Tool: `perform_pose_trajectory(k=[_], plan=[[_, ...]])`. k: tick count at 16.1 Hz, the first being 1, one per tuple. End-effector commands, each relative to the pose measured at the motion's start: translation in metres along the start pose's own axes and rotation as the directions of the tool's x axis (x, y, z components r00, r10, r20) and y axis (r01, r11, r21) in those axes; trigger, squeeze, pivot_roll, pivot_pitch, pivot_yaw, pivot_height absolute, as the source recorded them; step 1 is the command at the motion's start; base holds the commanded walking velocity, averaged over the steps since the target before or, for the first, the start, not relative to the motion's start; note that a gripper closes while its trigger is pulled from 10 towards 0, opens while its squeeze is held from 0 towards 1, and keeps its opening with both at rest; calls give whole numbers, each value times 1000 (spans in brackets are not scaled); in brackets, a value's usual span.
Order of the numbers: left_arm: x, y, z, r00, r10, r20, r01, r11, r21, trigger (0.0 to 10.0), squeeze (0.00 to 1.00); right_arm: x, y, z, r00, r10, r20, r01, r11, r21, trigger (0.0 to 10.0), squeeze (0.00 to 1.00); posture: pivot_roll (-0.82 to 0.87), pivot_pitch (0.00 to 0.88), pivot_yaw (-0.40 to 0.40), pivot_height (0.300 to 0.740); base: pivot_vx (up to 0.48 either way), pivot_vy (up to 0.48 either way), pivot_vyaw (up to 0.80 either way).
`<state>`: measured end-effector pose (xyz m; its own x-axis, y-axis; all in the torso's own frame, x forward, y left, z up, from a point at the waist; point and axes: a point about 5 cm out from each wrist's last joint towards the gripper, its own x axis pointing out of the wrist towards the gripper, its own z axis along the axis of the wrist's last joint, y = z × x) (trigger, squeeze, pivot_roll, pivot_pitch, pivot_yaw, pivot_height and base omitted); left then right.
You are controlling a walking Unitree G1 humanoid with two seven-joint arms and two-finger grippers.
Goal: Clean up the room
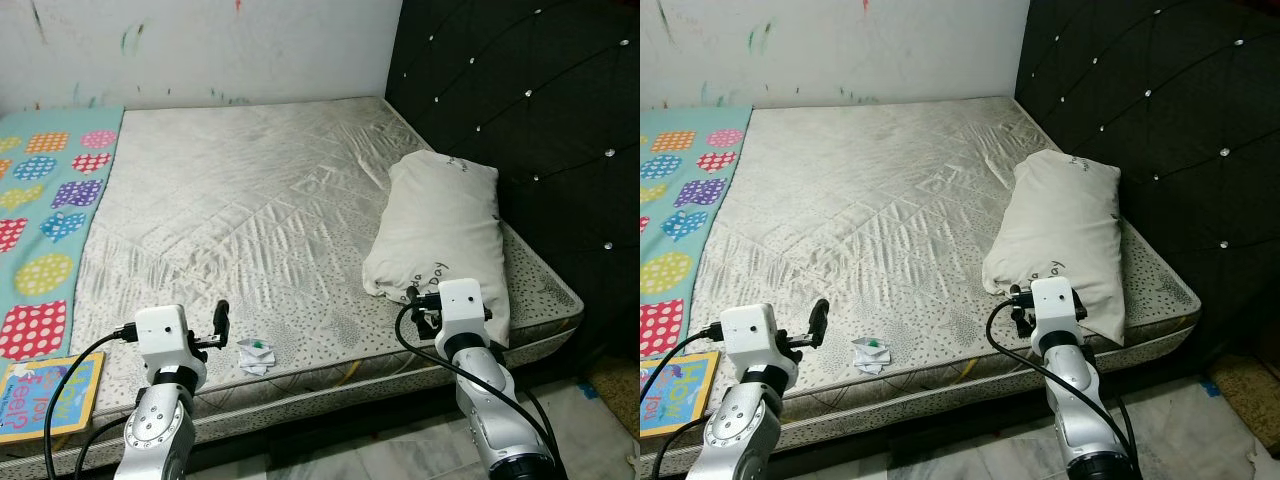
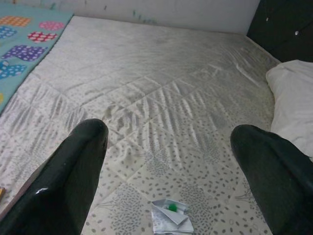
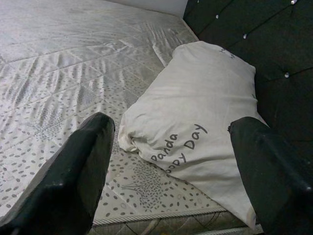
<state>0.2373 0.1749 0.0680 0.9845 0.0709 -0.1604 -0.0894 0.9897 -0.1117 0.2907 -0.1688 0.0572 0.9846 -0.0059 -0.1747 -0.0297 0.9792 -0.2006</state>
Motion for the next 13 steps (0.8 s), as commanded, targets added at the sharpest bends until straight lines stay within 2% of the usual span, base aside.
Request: perform_pose_trajectory(k=[1,13], plan=[[2,-2,0,1000,-8,1,8,1000,5,10000,0,3,-3,2,1000,-3,5,3,1000,3,10000,0,-60,0,-53,740,0,0,0],[3,2,2,1000,11,8,-11,1000,-13,10000,0,7,2,4,1000,11,7,-11,1000,15,10000,0,-42,0,-56,740,0,0,0]])
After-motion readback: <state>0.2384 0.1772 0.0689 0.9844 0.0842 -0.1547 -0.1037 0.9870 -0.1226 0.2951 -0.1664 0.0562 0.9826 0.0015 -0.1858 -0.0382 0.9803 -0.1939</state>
